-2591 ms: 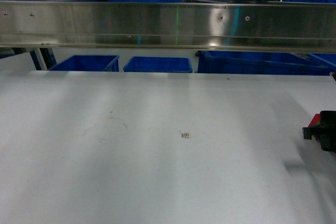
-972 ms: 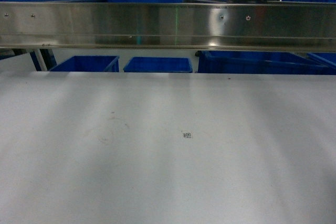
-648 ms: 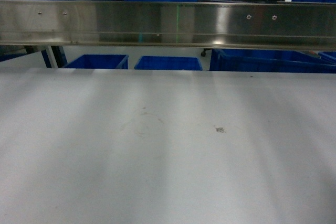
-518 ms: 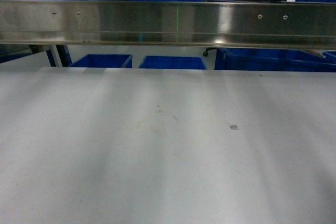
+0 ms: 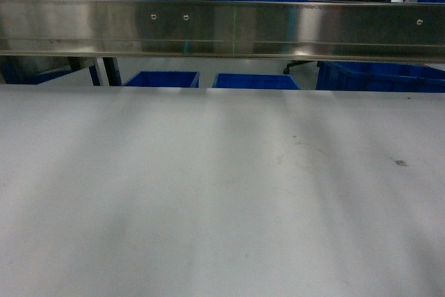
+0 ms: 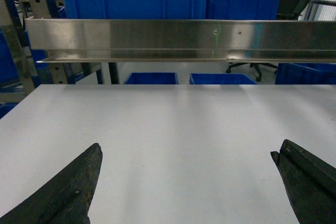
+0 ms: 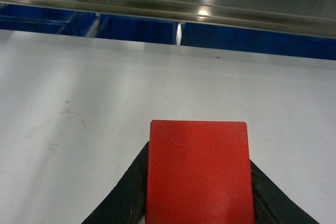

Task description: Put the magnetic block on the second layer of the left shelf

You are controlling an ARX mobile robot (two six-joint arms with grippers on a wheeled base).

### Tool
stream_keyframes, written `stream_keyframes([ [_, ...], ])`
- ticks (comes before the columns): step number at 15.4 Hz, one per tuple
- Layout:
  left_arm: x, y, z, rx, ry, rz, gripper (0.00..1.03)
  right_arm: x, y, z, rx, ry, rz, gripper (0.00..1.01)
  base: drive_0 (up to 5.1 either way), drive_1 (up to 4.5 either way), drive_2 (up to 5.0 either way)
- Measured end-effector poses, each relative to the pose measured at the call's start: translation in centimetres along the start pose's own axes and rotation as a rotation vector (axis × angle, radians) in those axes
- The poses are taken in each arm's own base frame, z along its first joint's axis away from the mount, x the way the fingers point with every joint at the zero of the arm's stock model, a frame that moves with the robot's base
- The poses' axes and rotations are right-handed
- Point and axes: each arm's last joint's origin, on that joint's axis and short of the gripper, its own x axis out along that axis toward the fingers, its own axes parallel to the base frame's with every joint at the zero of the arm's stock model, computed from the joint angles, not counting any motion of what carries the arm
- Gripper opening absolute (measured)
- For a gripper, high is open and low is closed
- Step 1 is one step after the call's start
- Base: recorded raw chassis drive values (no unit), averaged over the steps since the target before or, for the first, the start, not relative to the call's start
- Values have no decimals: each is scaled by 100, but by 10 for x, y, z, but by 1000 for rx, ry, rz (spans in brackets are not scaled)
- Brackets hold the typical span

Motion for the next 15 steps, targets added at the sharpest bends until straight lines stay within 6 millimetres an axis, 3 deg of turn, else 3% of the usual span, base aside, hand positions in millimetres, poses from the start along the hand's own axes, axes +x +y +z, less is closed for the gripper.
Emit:
stream_keyframes([
  [15,0,0,0,0,3,-1,98,0,0,0,-2,1,3,34,-492,296,188],
])
